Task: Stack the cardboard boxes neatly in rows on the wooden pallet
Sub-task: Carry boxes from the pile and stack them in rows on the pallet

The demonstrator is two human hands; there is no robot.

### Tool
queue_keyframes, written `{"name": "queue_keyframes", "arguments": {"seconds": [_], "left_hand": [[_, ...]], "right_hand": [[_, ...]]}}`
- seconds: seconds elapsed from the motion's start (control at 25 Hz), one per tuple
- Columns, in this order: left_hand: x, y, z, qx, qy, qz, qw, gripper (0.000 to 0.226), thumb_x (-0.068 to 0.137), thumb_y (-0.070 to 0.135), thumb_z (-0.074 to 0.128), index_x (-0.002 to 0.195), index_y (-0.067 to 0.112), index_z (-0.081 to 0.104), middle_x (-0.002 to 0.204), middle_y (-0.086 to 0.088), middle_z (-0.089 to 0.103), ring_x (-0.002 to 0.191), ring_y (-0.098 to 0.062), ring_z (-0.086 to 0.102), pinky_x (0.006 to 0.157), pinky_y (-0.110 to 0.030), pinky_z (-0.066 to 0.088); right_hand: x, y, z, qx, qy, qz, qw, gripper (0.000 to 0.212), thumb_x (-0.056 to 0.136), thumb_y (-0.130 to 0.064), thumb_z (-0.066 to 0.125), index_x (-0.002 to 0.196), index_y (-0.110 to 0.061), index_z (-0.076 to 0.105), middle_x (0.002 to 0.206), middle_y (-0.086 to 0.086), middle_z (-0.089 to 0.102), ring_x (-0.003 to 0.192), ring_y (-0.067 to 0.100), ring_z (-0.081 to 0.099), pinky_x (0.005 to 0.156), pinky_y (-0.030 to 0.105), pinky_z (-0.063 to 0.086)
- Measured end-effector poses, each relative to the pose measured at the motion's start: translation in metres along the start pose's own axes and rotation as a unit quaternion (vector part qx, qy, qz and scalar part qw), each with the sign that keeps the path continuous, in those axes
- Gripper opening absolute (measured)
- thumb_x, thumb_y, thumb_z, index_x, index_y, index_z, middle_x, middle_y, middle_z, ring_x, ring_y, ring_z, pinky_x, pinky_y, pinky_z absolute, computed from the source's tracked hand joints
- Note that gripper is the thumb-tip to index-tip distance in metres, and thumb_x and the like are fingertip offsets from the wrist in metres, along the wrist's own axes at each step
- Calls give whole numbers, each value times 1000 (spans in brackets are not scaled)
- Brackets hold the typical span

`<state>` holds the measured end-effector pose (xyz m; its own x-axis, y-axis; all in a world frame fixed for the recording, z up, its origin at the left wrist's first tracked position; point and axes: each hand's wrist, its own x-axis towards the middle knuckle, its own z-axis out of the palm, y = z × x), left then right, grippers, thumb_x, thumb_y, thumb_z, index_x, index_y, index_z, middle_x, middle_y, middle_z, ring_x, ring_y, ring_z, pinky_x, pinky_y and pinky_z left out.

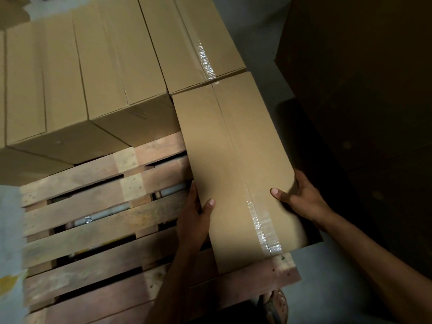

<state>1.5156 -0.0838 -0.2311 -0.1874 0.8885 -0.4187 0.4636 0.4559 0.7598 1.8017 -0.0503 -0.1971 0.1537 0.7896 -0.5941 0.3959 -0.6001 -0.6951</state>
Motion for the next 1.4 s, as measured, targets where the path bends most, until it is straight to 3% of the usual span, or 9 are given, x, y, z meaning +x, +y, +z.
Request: {"name": "queue_keyframes", "arguments": {"seconds": [0.36,0.56,0.8,0.92,1.08,1.24,1.32,1.4], "left_hand": [[2,-2,-6,-9,-4,-8,1000,82,86,56,63,159,41,29,149,22,51,137,-7,51,112,-34,43],[4,-2,-7,-24,-13,-13,1000,77,95,36,71,160,35,31,150,13,54,134,-6,54,114,-40,45],[7,6,-12,0,-33,-41,999,86,79,61,64,156,45,29,145,9,59,132,-17,57,109,-49,48],[6,13,-13,22,-54,-47,997,83,85,49,66,157,44,25,149,4,56,133,-23,55,111,-51,45],[-9,38,-31,58,-36,-58,996,83,95,31,68,162,31,19,158,-5,44,140,-28,48,113,-50,42],[-51,75,-73,60,14,-7,998,74,96,22,68,160,23,29,155,-5,49,133,-26,54,111,-45,44],[-79,93,-97,34,29,22,999,70,95,19,69,157,21,36,150,-5,53,128,-27,58,106,-47,49],[-113,114,-119,19,37,35,999,64,94,18,69,153,19,43,143,-4,60,120,-24,63,102,-41,52]], "right_hand": [[12,3,3,-23,11,-8,1000,81,79,-39,87,149,-35,44,132,-9,64,123,17,59,105,31,43],[17,2,2,-35,3,-2,999,82,81,-37,86,150,-34,42,131,-12,59,122,13,53,105,29,38],[16,0,6,-40,11,7,999,83,81,-36,86,150,-29,42,142,-3,59,131,22,55,113,37,42],[11,-6,5,-111,22,15,993,88,83,-43,83,154,-21,36,150,5,53,138,30,50,113,41,41],[-17,-24,7,-252,65,-15,965,104,83,-50,81,161,-19,20,164,11,31,148,35,32,117,48,35],[-77,-55,7,-347,68,-93,931,92,88,-45,76,160,-22,25,162,8,32,147,32,32,116,47,35],[-113,-73,7,-355,43,-110,928,84,91,-42,73,159,-23,28,161,8,35,146,31,34,115,46,36],[-153,-89,3,-341,28,-124,931,77,94,-40,70,158,-23,32,159,8,39,145,30,36,114,44,37]]}}
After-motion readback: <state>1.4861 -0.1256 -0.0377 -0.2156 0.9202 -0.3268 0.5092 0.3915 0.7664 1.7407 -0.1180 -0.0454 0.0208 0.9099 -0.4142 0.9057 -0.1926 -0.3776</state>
